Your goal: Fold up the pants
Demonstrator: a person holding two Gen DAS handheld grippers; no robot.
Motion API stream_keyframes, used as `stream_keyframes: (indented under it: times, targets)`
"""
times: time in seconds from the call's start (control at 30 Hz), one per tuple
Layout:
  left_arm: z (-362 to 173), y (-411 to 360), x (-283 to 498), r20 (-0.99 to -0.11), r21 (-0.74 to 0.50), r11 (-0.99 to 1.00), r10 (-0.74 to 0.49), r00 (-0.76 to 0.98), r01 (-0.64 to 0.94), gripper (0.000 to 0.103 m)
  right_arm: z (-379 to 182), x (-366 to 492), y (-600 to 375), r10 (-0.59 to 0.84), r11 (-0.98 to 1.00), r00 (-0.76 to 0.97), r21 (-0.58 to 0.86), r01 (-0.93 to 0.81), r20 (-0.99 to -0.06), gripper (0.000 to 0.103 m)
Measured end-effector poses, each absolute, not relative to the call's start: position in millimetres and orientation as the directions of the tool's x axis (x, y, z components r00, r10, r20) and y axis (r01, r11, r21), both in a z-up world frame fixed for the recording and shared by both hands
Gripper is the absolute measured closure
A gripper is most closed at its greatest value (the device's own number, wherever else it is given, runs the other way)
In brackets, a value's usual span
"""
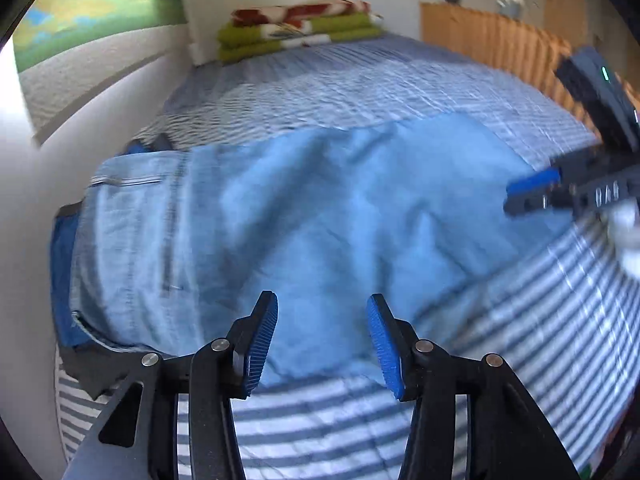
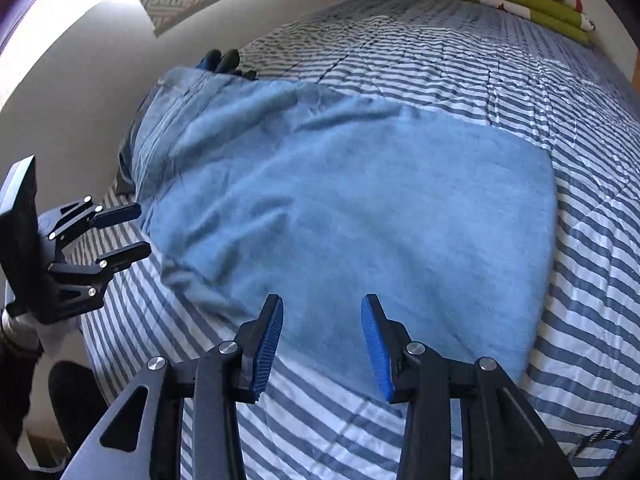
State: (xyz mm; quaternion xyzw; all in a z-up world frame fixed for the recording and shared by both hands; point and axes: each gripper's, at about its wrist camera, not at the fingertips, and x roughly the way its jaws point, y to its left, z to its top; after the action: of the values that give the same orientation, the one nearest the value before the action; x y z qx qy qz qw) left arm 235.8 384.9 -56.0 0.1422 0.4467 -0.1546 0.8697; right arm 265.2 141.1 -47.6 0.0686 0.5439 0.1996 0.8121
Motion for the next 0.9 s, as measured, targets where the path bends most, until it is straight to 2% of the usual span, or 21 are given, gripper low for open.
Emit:
stream_keyframes:
  times: [0.07, 0.2, 0.27, 0.37, 0.53, 0.67, 0.8, 0.9]
  targets:
    - [-62.1, 403.4, 254.5, -0.825, 0.113, 0.935, -0.101, 0.556, 0.337, 0.052, -59.3, 276.1, 160.0, 0.381, 0.920, 0.347, 0.317, -0.229, -0.857, 0.066]
    - [-84.0, 445.3, 273.5, -0.833, 0.230, 0.951, 0.081, 0.548, 0.209, 0.052, -93.8, 275.8, 187.1, 0.319, 0.940, 0.276, 0.266, -0.213, -0.907, 0.065]
    - [-77.6, 459.7, 269.4, -0.825, 0.201, 0.964, 0.072, 0.560, 0.173, 0.052, -88.9, 261.1, 196.1, 0.252, 0.937, 0.293, 0.157, -0.311, -0.922, 0.066]
    - [-59.6, 446.0, 255.7, -0.798, 0.196, 0.956, 0.025, 0.601, 0.220, 0.054, -76.0, 244.7, 184.2, 0.272, 0.917, 0.263, 0.166, -0.363, -0.926, 0.066]
    - [-48.4, 376.5, 246.0, -0.799, 0.120, 0.916, -0.139, 0.585, 0.382, 0.054, -49.1, 239.4, 133.1, 0.261, 0.950, 0.344, 0.177, -0.257, -0.902, 0.066]
    - [-61.4, 323.6, 261.6, -0.804, 0.073, 0.897, -0.206, 0.558, 0.436, 0.054, -53.9, 241.2, 90.6, 0.277, 0.961, 0.349, 0.249, -0.123, -0.895, 0.066]
    - [-88.7, 287.5, 293.9, -0.827, 0.044, 0.887, -0.226, 0.515, 0.460, 0.054, -81.4, 235.8, 86.2, 0.198, 0.979, 0.305, 0.171, -0.114, -0.932, 0.066]
    - [-131.5, 279.9, 309.4, -0.890, 0.096, 0.871, -0.141, 0.434, 0.482, 0.053, -91.0, 219.9, 85.7, 0.156, 0.982, 0.299, 0.115, -0.151, -0.941, 0.066]
